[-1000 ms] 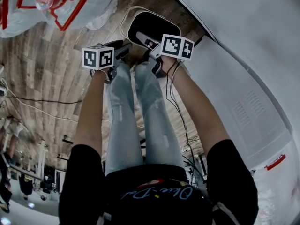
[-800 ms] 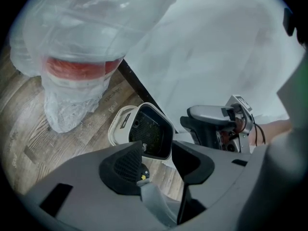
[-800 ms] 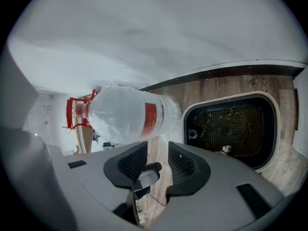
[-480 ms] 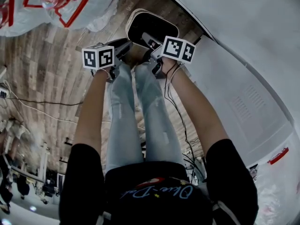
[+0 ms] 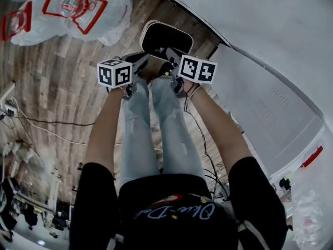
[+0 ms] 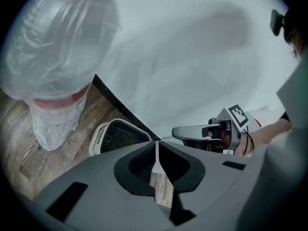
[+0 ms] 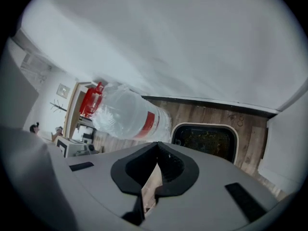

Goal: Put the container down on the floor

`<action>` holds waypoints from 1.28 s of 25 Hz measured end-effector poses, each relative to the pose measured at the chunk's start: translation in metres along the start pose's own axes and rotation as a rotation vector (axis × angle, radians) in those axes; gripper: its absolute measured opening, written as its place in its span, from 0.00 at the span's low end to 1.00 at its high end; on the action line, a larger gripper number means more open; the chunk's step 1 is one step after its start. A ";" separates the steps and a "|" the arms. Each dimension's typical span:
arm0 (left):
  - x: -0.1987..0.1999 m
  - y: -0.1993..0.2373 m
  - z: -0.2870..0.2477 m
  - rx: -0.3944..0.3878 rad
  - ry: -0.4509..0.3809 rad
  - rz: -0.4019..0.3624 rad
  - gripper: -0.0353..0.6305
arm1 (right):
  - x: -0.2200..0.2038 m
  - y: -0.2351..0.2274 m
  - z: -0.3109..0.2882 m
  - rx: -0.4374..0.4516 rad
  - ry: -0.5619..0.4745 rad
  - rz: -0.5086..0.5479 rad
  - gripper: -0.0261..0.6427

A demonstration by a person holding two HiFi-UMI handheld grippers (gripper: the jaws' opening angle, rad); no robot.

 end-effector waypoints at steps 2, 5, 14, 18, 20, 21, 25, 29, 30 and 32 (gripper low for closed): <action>0.002 -0.015 0.007 -0.012 0.005 -0.041 0.07 | 0.002 0.005 0.010 -0.018 -0.003 0.044 0.04; 0.010 -0.039 0.022 -0.030 -0.028 -0.100 0.07 | 0.007 0.014 0.024 -0.028 -0.030 0.030 0.04; 0.037 -0.080 0.062 -0.017 -0.160 -0.161 0.07 | 0.023 0.043 0.067 0.004 -0.154 -0.006 0.04; 0.045 -0.100 0.084 -0.001 -0.233 -0.188 0.07 | 0.036 0.057 0.100 0.039 -0.261 -0.072 0.04; 0.044 -0.110 0.091 0.007 -0.235 -0.208 0.07 | 0.046 0.069 0.117 0.091 -0.337 -0.070 0.04; 0.043 -0.113 0.094 0.010 -0.231 -0.220 0.07 | 0.051 0.075 0.125 0.114 -0.378 -0.071 0.04; 0.047 -0.136 0.110 -0.012 -0.232 -0.265 0.07 | 0.066 0.093 0.151 0.107 -0.473 -0.049 0.04; 0.044 -0.169 0.128 -0.025 -0.234 -0.325 0.07 | 0.067 0.108 0.184 0.075 -0.503 0.031 0.04; 0.046 -0.175 0.133 -0.023 -0.235 -0.341 0.07 | 0.066 0.111 0.192 0.067 -0.513 0.041 0.04; 0.052 -0.184 0.142 -0.017 -0.244 -0.369 0.07 | 0.069 0.117 0.206 0.055 -0.543 0.047 0.04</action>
Point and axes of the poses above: the fingertips, and each gripper's own axes: z backward along the fingers, y to its left, x out of its top, the point moved 1 cm from there along z, backward along the fingers, and after that the axes turned 6 degrees about z, right-handed, at the moved point
